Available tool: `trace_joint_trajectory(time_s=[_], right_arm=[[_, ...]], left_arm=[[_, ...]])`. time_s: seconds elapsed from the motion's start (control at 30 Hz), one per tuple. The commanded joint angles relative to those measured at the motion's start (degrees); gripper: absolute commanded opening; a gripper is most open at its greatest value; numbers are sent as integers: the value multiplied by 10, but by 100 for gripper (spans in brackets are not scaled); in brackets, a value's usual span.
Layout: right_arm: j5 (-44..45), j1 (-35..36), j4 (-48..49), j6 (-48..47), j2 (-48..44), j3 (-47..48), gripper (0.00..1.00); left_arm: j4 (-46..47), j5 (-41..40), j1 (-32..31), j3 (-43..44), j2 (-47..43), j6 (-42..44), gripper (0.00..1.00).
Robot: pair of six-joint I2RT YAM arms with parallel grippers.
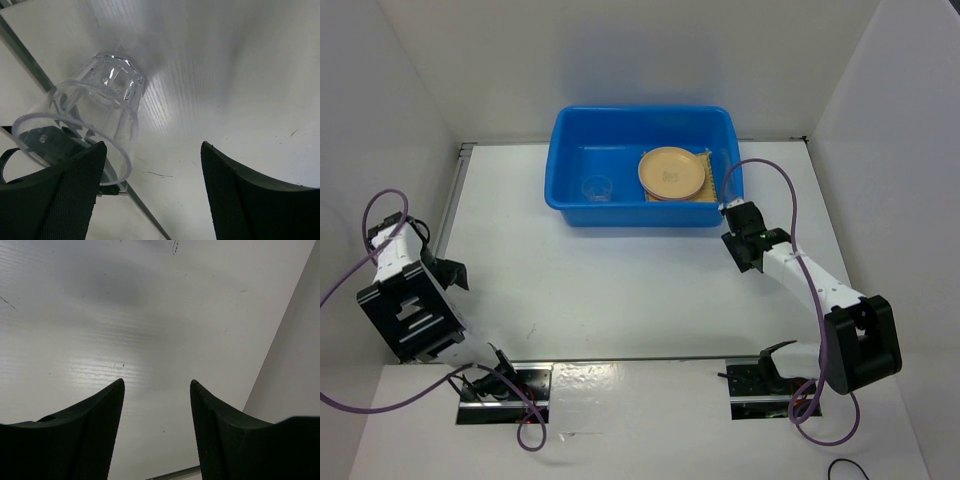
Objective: Place the mixed dishes into the plastic bin
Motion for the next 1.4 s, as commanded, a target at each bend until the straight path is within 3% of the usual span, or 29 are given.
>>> trace_joint_trajectory(time_s=[0.0, 0.07, 0.3, 0.33, 0.37, 0.4, 0.53, 0.57, 0.67, 0.7, 0.77, 0.9, 0.93, 1.0, 1.23, 1.37], right_arm=[[13, 5, 25, 7, 3, -9, 60], [13, 5, 30, 7, 3, -9, 60], [18, 5, 30, 13, -2, -9, 61], [24, 5, 30, 13, -2, -9, 61], [24, 5, 30, 13, -8, -9, 61], [29, 5, 35, 13, -8, -9, 61], [29, 5, 35, 13, -14, -9, 61], [34, 5, 35, 13, -14, -9, 61], [34, 5, 35, 18, -26, -9, 61], [39, 5, 35, 18, -33, -9, 61], [40, 5, 41, 18, -48, -9, 61], [46, 5, 46, 18, -80, -9, 61], [46, 10, 52, 18, -88, -9, 61], [46, 10, 52, 18, -112, -9, 61], [51, 10, 62, 18, -146, -14, 64], [68, 10, 63, 18, -146, -15, 64]], left_arm=[[18, 16, 3, -18, 18, 1, 82], [30, 29, -2, -32, 31, 1, 79], [33, 13, -8, -22, 41, 7, 44], [26, 13, -14, -14, 41, 7, 36], [26, 13, -14, -4, 47, 13, 9], [5, 7, -14, 11, 54, 14, 0], [-46, -19, -34, 152, 74, -14, 0], [-58, -19, -39, 239, 81, -20, 0], [-94, -10, -74, 384, 124, -27, 0], [-101, 17, -93, 477, 135, -27, 0], [-96, 45, -120, 573, 170, -21, 0], [-65, 69, -263, 827, 249, 45, 6], [-93, 75, -284, 965, 313, 56, 7], [-104, 122, -327, 1088, 402, 83, 9], [40, 136, -451, 1100, 490, 142, 6], [119, 153, -483, 1076, 513, 170, 5]])
